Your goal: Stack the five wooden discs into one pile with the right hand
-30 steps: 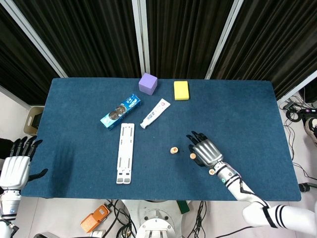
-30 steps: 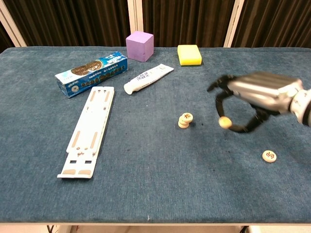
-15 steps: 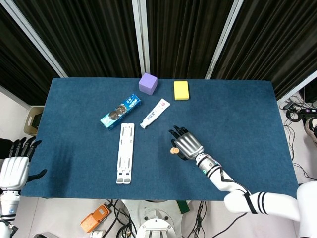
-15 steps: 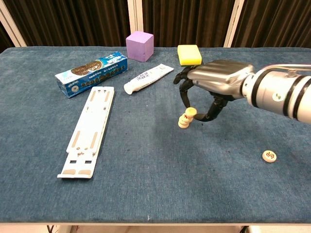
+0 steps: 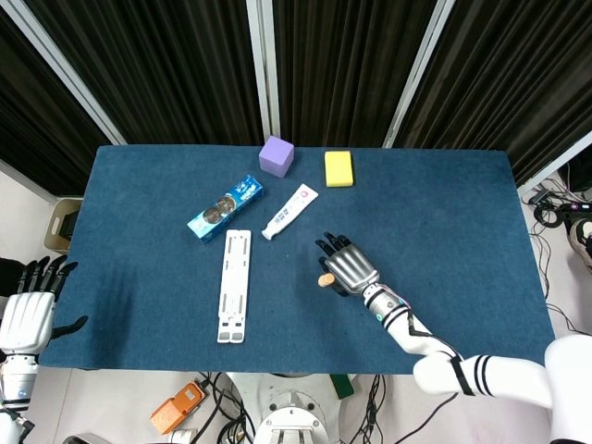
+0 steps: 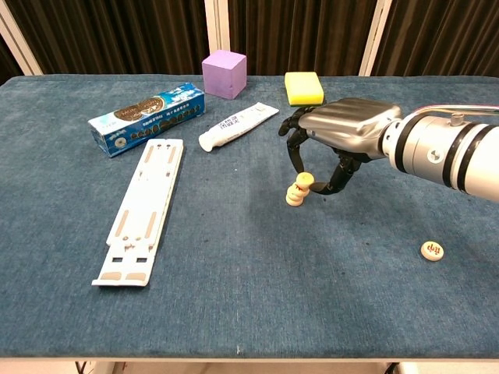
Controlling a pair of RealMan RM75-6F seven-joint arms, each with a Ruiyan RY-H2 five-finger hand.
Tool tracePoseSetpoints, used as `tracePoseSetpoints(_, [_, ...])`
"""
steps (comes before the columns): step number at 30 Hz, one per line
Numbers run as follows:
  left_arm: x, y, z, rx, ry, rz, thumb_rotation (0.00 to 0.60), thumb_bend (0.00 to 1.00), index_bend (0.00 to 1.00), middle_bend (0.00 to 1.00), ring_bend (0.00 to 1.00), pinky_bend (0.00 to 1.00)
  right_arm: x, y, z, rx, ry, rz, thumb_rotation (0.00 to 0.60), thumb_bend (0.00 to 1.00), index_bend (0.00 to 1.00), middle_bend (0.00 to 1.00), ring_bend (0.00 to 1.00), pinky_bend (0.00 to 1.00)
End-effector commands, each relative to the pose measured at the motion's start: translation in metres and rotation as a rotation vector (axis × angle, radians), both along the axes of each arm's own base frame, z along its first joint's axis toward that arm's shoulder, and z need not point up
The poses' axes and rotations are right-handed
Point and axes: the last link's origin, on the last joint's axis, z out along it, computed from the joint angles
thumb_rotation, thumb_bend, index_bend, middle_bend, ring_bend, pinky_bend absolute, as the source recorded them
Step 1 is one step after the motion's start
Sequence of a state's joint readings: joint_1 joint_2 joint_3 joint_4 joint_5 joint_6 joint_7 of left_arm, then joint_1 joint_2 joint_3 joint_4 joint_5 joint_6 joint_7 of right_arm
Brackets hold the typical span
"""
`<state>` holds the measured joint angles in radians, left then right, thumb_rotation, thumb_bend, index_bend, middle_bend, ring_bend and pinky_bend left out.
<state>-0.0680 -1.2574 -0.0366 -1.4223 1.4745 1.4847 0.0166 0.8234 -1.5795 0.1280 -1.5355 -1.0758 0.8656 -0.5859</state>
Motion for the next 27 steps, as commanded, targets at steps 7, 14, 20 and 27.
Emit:
tracePoseSetpoints(7, [-0.001, -0.001, 0.0, 0.001, 0.0, 0.004, 0.6, 0.0, 0.15, 0.07, 0.0, 0.0, 0.001, 0.0, -0.003, 0.004, 0.002, 0.003, 0.6, 0.48, 0.5, 0.17, 0.08, 0.19])
tracePoseSetpoints(14, [-0.001, -0.001, 0.0, 0.002, -0.001, 0.003, 0.6, 0.0, 0.15, 0.07, 0.0, 0.0, 0.001, 0.0, -0.003, 0.003, 0.001, 0.005, 0.6, 0.48, 0.5, 0.17, 0.08, 0.19])
tracePoseSetpoints(20, [-0.001, 0.0, 0.0, 0.002, -0.002, 0.002, 0.6, 0.0, 0.15, 0.08, 0.0, 0.0, 0.001, 0.001, 0.002, -0.011, -0.018, 0.003, 0.6, 0.48, 0.5, 0.17, 0.08, 0.19])
tracePoseSetpoints(27, [0.0, 0.0, 0.0, 0.001, -0.004, -0.002, 0.6, 0.0, 0.15, 0.07, 0.0, 0.0, -0.004, 0.007, 0.015, -0.038, -0.031, 0.015, 0.6, 0.48, 0.5, 0.17, 0.08, 0.19])
